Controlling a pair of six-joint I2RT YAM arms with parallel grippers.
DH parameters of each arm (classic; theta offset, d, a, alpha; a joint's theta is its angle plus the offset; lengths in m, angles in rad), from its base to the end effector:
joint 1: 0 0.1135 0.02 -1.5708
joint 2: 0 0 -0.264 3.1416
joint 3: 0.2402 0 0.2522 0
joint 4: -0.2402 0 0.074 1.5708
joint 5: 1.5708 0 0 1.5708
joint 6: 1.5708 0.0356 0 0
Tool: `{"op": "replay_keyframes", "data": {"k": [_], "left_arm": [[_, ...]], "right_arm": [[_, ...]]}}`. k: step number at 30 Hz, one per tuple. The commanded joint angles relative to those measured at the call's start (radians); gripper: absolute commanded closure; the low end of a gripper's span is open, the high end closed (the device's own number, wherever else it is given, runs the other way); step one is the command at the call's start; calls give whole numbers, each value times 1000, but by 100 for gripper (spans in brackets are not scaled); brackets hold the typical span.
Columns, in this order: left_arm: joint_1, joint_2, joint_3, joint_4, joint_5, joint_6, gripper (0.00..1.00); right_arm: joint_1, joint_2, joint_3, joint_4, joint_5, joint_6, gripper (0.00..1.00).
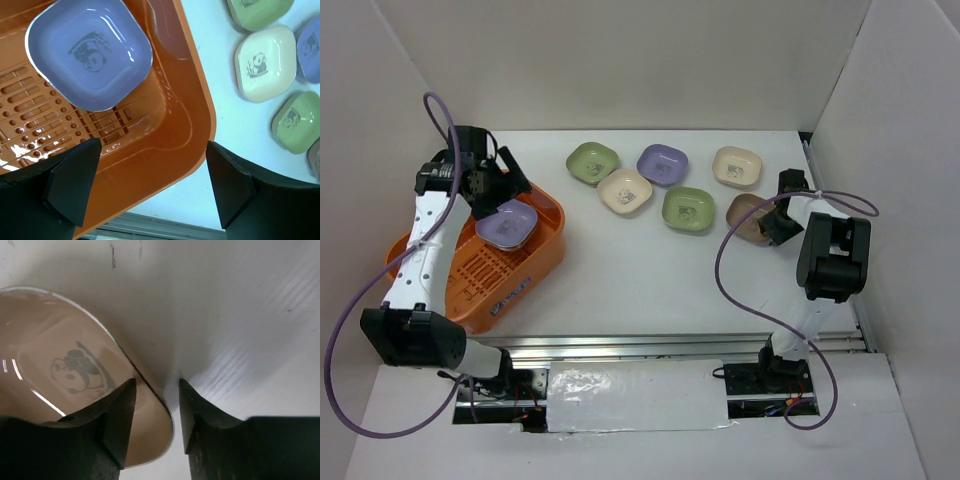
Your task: Place the plates into the plastic bin on the countertop
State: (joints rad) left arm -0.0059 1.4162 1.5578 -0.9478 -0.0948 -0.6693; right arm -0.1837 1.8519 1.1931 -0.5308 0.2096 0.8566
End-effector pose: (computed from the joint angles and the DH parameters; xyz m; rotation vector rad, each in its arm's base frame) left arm 0.2892 0.0017 0.3893 -0.8187 2.2375 -0.2106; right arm 0.3567 -0.0738 0.1636 1.3960 2.3265 -0.0966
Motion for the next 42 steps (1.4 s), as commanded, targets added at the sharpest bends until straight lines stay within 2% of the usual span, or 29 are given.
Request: {"op": "replay_keyframes", "data": {"k": [1,2,3,6,10,12,14,20,25,28,31,34,36,37,38,39,41,42], "left_arm": [[-35,15,62,-2,18,51,1],[-43,24,73,-5,18,57,1],[-66,32,83,-9,20,71,1],[-130,81,155,-38,17,92,1],[-262,171,324,-81,52,109,1],[-325,230,375,-86,85,114,1],[-373,283,436,-77,177,116,1],[-456,401,472,-2,430,126,1],[-483,435,423,50,469,103,1],[-485,435,375,113,507,77,1],[-494,440,366,129,475,66,1],[-499,448,363,121,407,63,9],[-497,445,346,122,356,54,24],[-497,441,340,129,318,48,36],[-490,440,338,126,299,43,77],[-487,437,350,119,278,34,96],[-471,425,387,64,175,13,100],[-462,390,393,34,127,-10,100]], "right_arm": [[-22,-3,20,28,-45,-34,55],[-26,-17,8,31,-52,-31,80],[-31,-31,-18,35,-49,-27,91],[-33,-98,-75,45,-29,-16,99],[21,-264,-104,-35,83,-2,100],[114,-330,-104,-104,182,10,100],[223,-404,-92,-151,204,7,100],[453,-514,-30,-178,123,-48,100],[547,-530,13,-147,-38,-56,100],[601,-507,78,-159,-42,-60,100],[642,-491,123,-178,-59,-54,100],[679,-511,144,-170,-88,-48,100],[699,-517,154,-166,-98,-41,100],[707,-517,166,-166,-102,-42,100],[713,-514,171,-169,-107,-41,97],[713,-505,177,-173,-122,-42,59],[699,-500,189,-181,-109,-44,1],[688,-500,188,-184,-90,-45,0]]}}
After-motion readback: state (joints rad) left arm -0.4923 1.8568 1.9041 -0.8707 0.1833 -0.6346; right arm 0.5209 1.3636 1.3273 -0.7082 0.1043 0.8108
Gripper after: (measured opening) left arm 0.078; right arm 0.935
